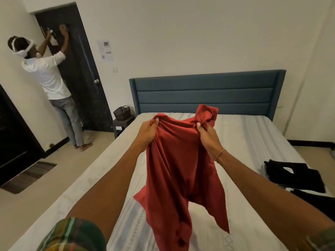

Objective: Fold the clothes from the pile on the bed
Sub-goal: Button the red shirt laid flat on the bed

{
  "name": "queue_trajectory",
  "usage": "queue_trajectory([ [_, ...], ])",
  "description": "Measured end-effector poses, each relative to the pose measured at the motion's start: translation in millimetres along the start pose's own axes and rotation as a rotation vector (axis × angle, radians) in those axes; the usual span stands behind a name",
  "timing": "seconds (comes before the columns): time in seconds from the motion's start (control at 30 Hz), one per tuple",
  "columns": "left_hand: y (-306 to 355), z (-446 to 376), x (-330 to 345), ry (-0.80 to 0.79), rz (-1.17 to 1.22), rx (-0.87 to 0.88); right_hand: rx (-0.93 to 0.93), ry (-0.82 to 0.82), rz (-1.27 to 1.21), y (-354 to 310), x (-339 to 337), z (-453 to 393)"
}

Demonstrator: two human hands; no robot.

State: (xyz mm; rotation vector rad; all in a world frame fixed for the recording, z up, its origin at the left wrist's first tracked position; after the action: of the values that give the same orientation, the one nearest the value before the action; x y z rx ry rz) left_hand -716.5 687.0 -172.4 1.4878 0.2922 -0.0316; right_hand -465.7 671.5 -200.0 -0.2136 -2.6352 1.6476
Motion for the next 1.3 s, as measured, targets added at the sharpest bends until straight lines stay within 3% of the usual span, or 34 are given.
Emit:
queue_trajectory([
  [0.17, 42.1, 17.3, 35.5, -0.125, 0.027, 0.026, -0.226, -0.135, 0.237, -14.7, -25.6, 5.6],
  [0.3, 57.6, 33.2, 55.2, -0.24, 0.003, 0.005, -0.394, 0.117, 0.471, -45.8, -64.9, 13.8],
  [0.37, 64.0, 41.7, 64.7, -0.279, -0.066, 0.023, -0.452, -0.008, 0.469, -59.3, -58.1, 14.2],
  [0.47, 76.7, 55.0, 83.1, -0.326, -0.181, 0.088, -0.397, -0.383, 0.389, -59.8, -20.2, 20.3],
  [0.57, 90.6, 63.4, 105.2, -0.369, -0.327, 0.178, -0.323, -0.474, 0.312, -59.0, -1.9, 21.4],
  [0.67, 94.0, 65.0, 108.2, -0.344, -0.447, 0.229, -0.409, -0.265, 0.27, -77.3, -16.5, 4.2],
  [0.8, 33.9, 54.8, 103.9, -0.457, -0.721, 0.045, -0.506, -0.123, 0.241, -104.1, -37.4, -7.4],
  [0.97, -46.1, 47.0, 87.4, -0.523, -0.884, -0.157, -0.411, 0.167, 0.013, -105.9, -91.3, -16.8],
  [1.1, -46.3, 39.3, 78.2, -0.484, -0.952, -0.125, -0.274, 0.339, 0.023, -93.2, -134.5, -18.7],
  [1.2, -9.6, 39.7, 83.7, -0.402, -0.915, -0.036, -0.179, 0.095, 0.154, -76.6, -120.4, -23.9],
  [1.3, 26.5, 36.2, 87.2, -0.332, -0.571, -0.029, -0.19, -0.151, 0.403, -78.2, -83.6, -7.1],
])
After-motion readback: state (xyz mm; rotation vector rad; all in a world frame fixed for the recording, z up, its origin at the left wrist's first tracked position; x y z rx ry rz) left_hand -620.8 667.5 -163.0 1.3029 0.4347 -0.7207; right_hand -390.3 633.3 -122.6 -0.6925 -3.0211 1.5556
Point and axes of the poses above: each hand's wrist, its own z-axis away from the middle knuckle, its own x-axis out of the palm, y = z × x, the point moved 10 cm from there along -z, towards the middle knuckle, and after that the axes turned 15 degrees about -x, right-handed, at the moved point
